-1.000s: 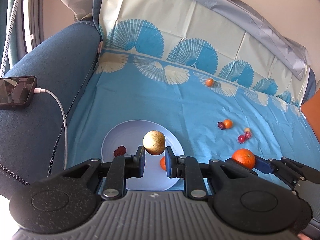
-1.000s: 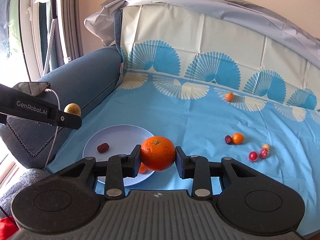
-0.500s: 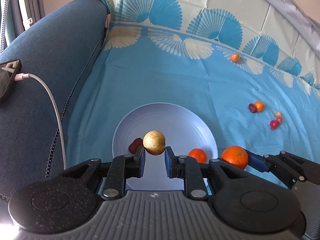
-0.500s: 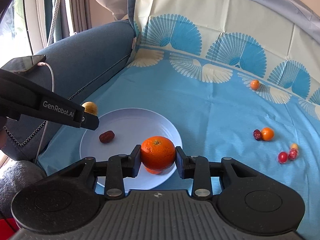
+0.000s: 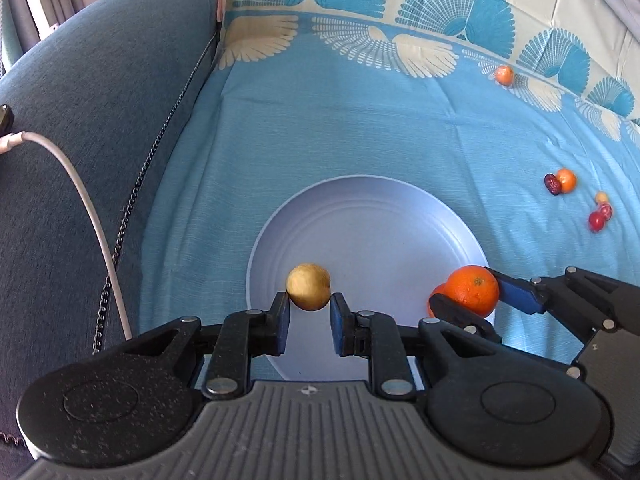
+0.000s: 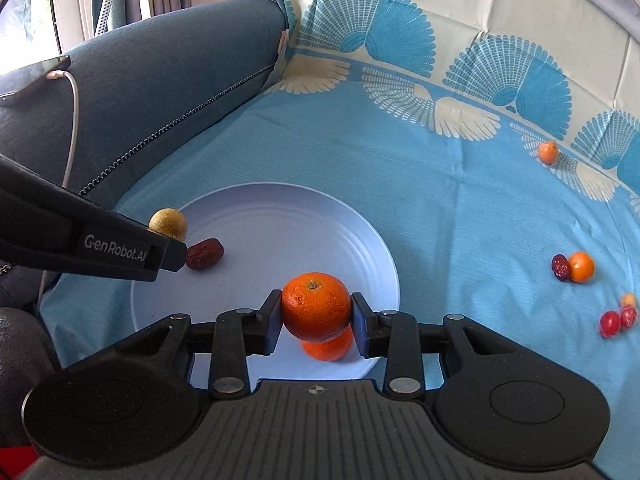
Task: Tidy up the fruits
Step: 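Release the yellow fruit with the left tool while the right tool releases the tangerine, then grasp a tangerine with the left tool while the right tool grasps a wrapped red fruit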
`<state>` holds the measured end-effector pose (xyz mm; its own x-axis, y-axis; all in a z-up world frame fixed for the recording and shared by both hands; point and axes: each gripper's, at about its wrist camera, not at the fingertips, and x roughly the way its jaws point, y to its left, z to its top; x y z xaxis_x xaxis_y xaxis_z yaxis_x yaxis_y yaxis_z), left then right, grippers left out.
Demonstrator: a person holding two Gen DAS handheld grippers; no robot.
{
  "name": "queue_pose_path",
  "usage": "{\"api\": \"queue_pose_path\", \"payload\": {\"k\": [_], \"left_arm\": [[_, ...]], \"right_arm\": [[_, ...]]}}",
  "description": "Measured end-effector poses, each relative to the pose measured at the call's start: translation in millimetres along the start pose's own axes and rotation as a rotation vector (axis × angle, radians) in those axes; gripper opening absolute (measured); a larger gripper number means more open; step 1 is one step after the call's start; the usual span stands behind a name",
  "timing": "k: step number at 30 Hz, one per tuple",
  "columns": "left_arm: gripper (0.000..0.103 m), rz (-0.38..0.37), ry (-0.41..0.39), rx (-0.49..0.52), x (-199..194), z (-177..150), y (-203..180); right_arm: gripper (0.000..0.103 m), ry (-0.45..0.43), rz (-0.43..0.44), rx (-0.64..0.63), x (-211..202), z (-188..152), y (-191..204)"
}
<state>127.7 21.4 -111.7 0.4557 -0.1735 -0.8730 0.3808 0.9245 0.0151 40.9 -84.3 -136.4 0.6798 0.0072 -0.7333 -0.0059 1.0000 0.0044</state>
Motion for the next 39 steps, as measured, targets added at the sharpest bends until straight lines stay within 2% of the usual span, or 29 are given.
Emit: {"api": "queue_pose_path", "payload": {"k": [1,2,3,4,6,8,13,18,27,39], "left_arm": [[0.058,0.01,-0.001,0.004,-0.7,1.5,-0.5],[0.07,0.022,-0.005,0.006,-2.6,3.0,-0.5],[0.095,0.035,-0.008,0.001,-5.0,4.8,-0.5],[0.102,0.053,-0.011,-0.01,-8.1,5.9,-0.3],[0.103,0.074,-0.013,-0.029,-15.7,6.1,1.2],[0.103,0.055,0.012,-0.031,-20.8,5.0,1.0],[0.103,0.067,0.021,-0.021,-48.3,-10.0,-8.2],[0.103,0.076,-0.031,-0.015,-92.7,-31.1,-14.0],[0.103,0.093,-0.167,0.003,-167.0,-65.9,-25.9],[0.103,0.088,-0.233,0.044,-206.5,-73.9,-54.6]], "right_arm": [[0.044,0.001,-0.008,-0.005,0.3,1.9,-0.2],[0.059,0.0,-0.018,-0.016,-0.9,3.4,0.1],[0.064,-0.002,-0.024,-0.031,-4.4,4.6,0.8],[0.072,-0.007,-0.025,-0.044,-9.1,5.3,2.0],[0.08,-0.016,-0.027,-0.065,-22.5,5.0,6.7],[0.087,-0.02,-0.028,-0.077,-38.1,3.0,13.7],[0.091,-0.021,-0.021,-0.035,-80.4,-5.8,11.1],[0.093,-0.044,-0.011,0.039,-124.5,-14.6,2.9],[0.096,-0.148,-0.029,0.059,-190.9,-35.3,2.4],[0.096,-0.252,-0.07,0.128,-232.2,-53.7,-14.4]]}}
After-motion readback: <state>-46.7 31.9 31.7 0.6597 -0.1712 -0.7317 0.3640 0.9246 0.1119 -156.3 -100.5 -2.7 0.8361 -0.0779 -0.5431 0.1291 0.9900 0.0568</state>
